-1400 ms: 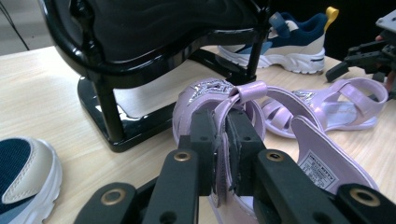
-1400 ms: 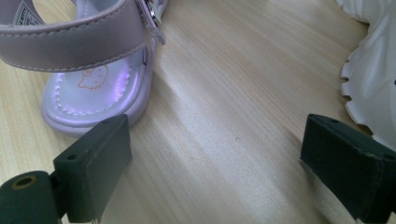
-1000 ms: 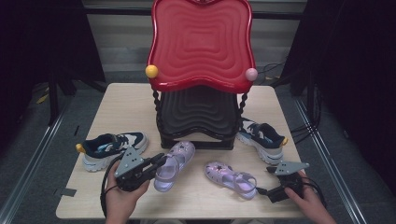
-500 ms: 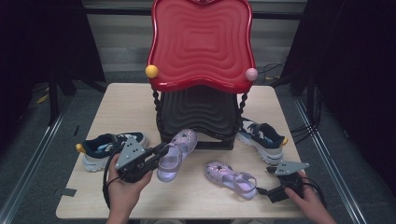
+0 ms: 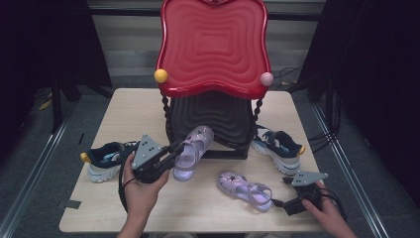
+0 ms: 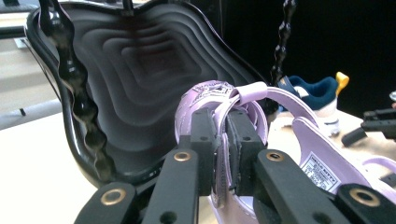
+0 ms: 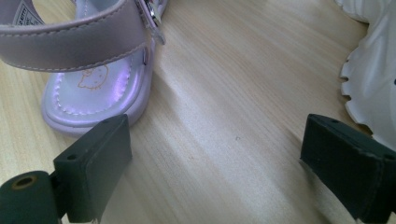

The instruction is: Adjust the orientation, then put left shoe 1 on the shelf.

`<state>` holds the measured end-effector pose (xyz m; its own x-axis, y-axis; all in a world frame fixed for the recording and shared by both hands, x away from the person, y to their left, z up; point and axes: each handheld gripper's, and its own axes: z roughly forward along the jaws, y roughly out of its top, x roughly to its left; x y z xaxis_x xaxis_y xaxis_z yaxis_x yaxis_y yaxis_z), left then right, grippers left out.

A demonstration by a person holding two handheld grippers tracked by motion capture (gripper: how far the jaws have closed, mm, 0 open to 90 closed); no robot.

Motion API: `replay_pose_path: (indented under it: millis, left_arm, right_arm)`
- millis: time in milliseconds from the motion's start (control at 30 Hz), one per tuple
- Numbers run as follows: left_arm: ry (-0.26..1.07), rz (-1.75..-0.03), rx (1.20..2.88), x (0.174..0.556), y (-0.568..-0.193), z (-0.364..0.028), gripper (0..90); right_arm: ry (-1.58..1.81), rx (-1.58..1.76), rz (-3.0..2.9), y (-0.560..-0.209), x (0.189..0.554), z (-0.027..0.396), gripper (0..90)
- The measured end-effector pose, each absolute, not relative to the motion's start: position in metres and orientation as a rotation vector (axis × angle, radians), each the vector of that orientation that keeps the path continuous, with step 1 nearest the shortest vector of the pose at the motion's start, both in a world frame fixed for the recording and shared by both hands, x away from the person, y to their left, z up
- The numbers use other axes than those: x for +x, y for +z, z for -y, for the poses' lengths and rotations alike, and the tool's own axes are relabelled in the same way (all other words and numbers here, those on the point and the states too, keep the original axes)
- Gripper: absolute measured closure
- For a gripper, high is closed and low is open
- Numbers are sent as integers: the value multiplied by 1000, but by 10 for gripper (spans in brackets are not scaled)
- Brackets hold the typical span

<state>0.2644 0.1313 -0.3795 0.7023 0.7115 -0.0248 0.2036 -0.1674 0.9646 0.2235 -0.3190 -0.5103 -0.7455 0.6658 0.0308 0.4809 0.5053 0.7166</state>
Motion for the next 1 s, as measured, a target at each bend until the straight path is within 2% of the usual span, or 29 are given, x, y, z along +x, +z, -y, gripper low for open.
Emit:
replay_pose_path:
  millis: [367, 1000]
  left_arm:
    - [551, -733, 1709, 277, -373, -112, 825]
    - [666, -755, 1659, 296, -360, -93, 825]
  right_arm:
    - [1074, 972, -2501, -510, 224, 319, 74]
    - [1074, 970, -2500, -510, 224, 319, 75]
